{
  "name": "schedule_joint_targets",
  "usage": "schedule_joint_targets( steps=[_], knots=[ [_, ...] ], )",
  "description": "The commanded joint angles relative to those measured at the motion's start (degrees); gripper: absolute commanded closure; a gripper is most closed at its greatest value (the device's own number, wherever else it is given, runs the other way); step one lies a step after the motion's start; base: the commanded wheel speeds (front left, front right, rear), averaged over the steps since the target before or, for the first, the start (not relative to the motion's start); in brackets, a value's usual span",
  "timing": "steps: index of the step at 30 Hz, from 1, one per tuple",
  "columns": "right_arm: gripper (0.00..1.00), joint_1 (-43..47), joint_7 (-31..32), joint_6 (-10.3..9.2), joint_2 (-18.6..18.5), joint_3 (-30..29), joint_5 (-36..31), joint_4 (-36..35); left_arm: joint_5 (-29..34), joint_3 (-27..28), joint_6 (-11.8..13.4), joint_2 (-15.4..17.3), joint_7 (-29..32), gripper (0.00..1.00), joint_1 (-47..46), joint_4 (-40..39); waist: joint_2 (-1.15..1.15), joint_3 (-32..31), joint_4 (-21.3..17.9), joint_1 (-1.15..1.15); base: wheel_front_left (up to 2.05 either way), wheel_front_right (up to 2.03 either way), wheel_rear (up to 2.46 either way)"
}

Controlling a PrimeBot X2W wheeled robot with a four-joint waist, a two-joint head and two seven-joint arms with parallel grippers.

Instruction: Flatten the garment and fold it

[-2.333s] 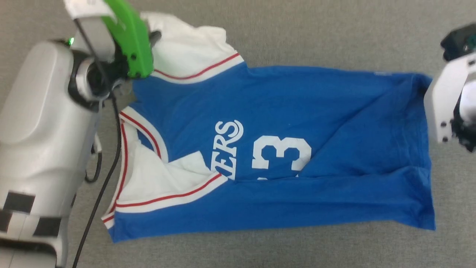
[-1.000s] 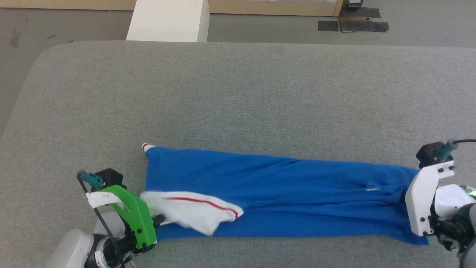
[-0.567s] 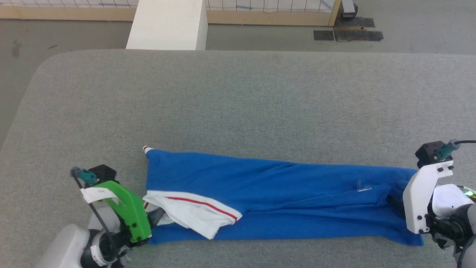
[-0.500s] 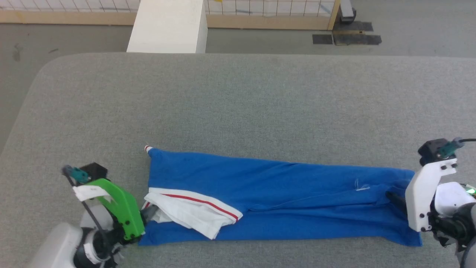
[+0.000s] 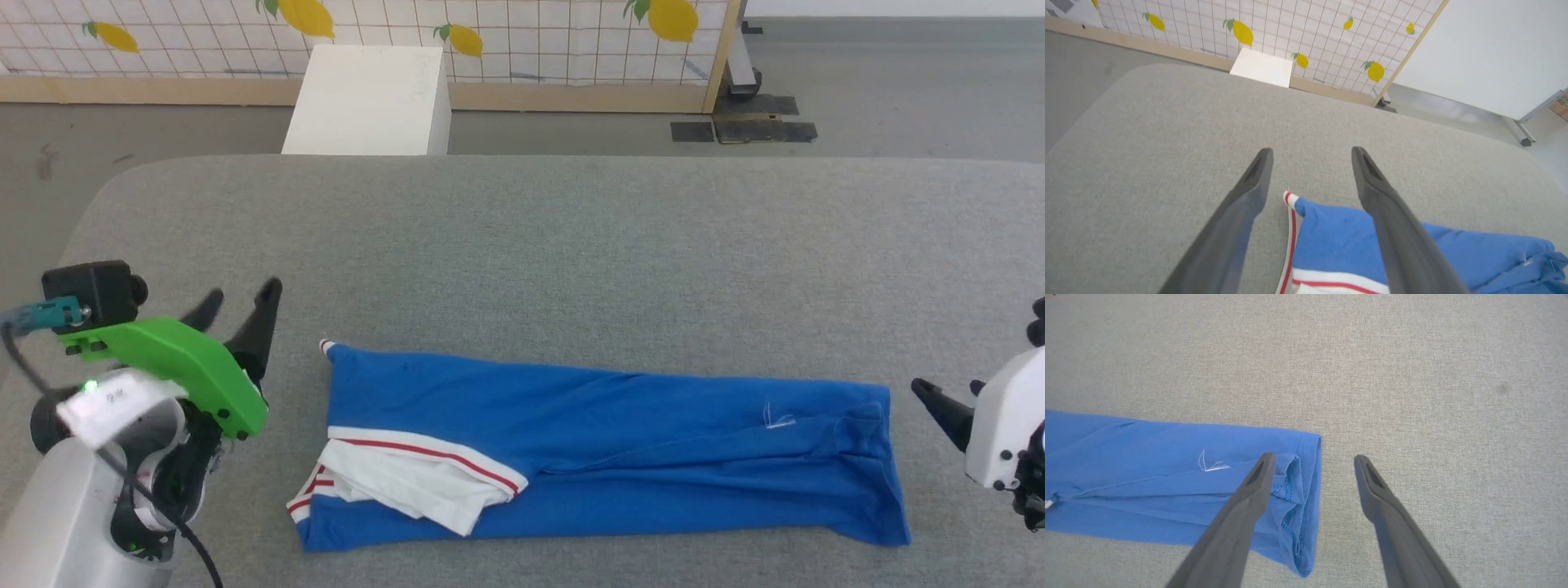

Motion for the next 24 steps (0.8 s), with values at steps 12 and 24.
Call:
schedule_joint_targets(
  steps=[12, 24],
  knots=[
    [0.0, 1.34, -1.27, -0.06, -0.18, -1.71, 0.12, 2.32, 8.83, 0.4, -6.08, -5.41, -27.13, 0.0, 0.07, 6.67, 0.0, 4.43, 0.36, 0.0, 0.0, 0.0, 0.0],
    [0.0, -0.16, 1.35, -0.06, -4.25, 6.12, 4.34, 8.63, 13.57, -0.85, -7.26, -7.69, -35.29, 0.0, -0.26, 10.48, 0.0, 9.03, 1.41, 0.0, 0.0, 0.0, 0.0]
  ],
)
